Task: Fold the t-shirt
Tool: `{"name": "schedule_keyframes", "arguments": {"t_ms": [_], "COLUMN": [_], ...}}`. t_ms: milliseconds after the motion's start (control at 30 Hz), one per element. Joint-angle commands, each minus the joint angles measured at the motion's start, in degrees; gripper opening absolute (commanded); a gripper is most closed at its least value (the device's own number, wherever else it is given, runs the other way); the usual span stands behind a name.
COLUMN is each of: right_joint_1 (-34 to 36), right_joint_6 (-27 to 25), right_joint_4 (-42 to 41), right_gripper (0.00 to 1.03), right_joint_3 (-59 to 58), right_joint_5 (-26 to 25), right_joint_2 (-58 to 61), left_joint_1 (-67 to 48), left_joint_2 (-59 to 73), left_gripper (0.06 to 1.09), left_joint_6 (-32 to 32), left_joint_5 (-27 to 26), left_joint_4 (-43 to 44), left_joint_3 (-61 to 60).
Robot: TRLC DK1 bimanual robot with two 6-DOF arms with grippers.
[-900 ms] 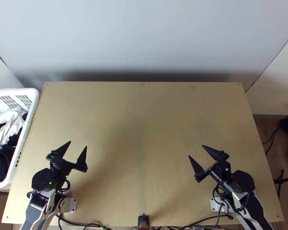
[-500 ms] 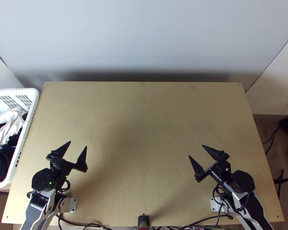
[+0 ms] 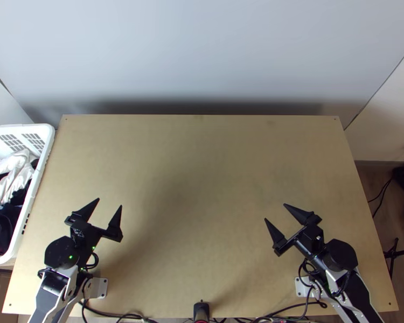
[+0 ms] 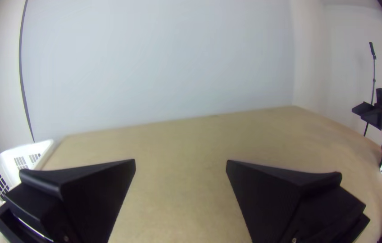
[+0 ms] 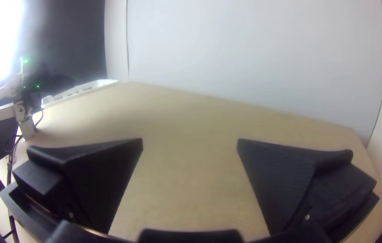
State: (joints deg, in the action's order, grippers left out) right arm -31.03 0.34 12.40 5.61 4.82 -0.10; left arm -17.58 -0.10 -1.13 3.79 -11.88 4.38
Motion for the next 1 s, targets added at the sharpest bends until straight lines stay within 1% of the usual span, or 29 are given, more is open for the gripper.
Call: {"name": "schedule_keyframes", "arguments": {"t_ms": [0,767,867,900,967], "right_joint_1": [0.0,0.0,-2.11,-2.72,-2.11], "right_joint_6": [0.01,0.01,0.1,0.1,-0.16], "right_joint_4": [-0.01,-0.01,-0.01,-0.01,-0.63], "right_gripper": [0.98,0.98,0.98,0.98,0.98], "right_joint_3": [0.02,0.02,0.02,0.02,0.02], "right_joint_5": [0.01,0.01,0.01,-0.69,-3.68], "right_joint_2": [0.01,0.01,0.01,-0.08,-0.08], "left_joint_1": [0.01,0.01,0.01,0.01,0.01], "left_joint_2": [0.01,0.01,0.01,0.01,0.01], "left_gripper": [1.04,1.04,1.04,1.04,1.04], "left_joint_6": [-0.02,-0.02,-0.02,-0.02,-0.02], "left_joint_5": [-0.01,-0.01,-0.01,-0.01,-0.01], "left_joint_4": [0.01,0.01,0.01,0.01,0.01], "left_joint_3": [0.01,0.01,0.01,0.01,0.01]}}
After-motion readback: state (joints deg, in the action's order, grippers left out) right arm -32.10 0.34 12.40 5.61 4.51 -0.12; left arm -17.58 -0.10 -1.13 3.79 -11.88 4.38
